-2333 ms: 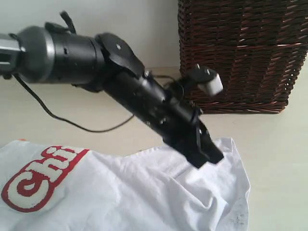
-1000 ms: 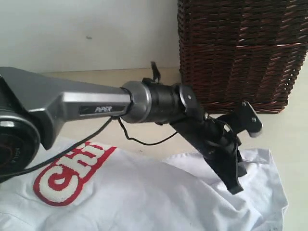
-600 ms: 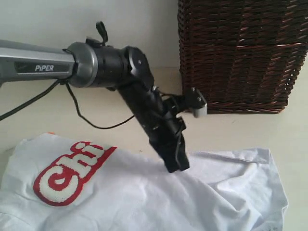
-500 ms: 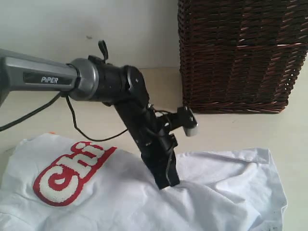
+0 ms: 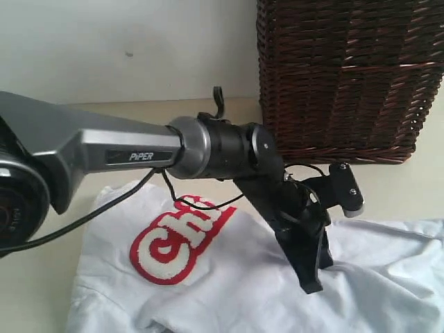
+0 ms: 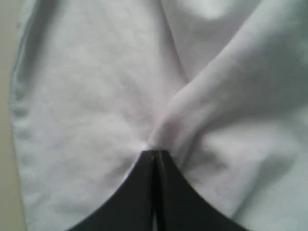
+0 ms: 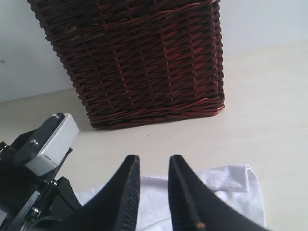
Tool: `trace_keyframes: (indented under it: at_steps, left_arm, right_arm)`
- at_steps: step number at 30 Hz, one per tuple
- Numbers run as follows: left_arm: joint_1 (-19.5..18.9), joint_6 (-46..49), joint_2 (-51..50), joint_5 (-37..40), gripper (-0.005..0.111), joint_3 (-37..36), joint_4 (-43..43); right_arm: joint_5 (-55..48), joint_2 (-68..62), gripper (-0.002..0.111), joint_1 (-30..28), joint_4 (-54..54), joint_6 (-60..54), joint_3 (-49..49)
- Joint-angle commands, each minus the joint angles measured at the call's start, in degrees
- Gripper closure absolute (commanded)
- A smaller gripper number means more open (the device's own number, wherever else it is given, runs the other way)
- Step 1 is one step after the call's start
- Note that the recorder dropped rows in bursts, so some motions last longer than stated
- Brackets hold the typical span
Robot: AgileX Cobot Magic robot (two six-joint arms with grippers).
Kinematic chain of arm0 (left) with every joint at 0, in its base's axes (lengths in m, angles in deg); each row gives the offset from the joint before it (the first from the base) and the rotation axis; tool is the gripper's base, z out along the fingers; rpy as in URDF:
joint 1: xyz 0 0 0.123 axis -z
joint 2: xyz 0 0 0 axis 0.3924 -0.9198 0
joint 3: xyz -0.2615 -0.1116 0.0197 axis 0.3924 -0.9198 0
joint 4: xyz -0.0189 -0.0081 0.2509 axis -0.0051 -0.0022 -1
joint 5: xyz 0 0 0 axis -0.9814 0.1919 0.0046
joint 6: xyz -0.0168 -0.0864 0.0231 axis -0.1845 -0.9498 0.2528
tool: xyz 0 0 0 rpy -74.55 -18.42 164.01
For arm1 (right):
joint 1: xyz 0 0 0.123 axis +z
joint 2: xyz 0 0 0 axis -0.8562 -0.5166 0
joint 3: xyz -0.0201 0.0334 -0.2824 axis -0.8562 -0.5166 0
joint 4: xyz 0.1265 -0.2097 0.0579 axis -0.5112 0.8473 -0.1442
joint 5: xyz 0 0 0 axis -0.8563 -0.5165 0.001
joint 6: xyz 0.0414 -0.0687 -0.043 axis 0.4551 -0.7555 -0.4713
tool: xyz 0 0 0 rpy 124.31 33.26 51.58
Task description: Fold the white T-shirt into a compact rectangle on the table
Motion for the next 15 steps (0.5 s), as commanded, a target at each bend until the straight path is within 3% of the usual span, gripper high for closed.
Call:
trace_keyframes:
  at_steps: [1,4,7,9,15]
  left_arm:
    - [-2.1,-9.6,3.0,2.0,0.107,1.9,-1.1]
    - [-6.2,-13.8,9.0,10.6,0.107,1.9,-0.2]
    - [-11.3,-12.8,14.5,21.5,0.107,0.7,-0.4]
    - [-15.6,-9.9,17.0,24.3,0.107,-1.5,-2.1]
    - [-29.9,-9.5,20.2,16.2,0.106,-6.7,-1.2]
  right_arm:
    - [0.2,-0.1,0.085,0.0,-0.1,0.0,-0.3]
    - [0.2,-0.1,0.085,0.0,-0.1,0.0,-0.3]
    - [0.2,-0.1,0.085,0.0,-0.1,0.0,-0.3]
    - [0.2,-0.1,0.085,0.0,-0.1,0.0,-0.3]
    - [0.2,-0.1,0.085,0.0,-0.1,0.0,-0.3]
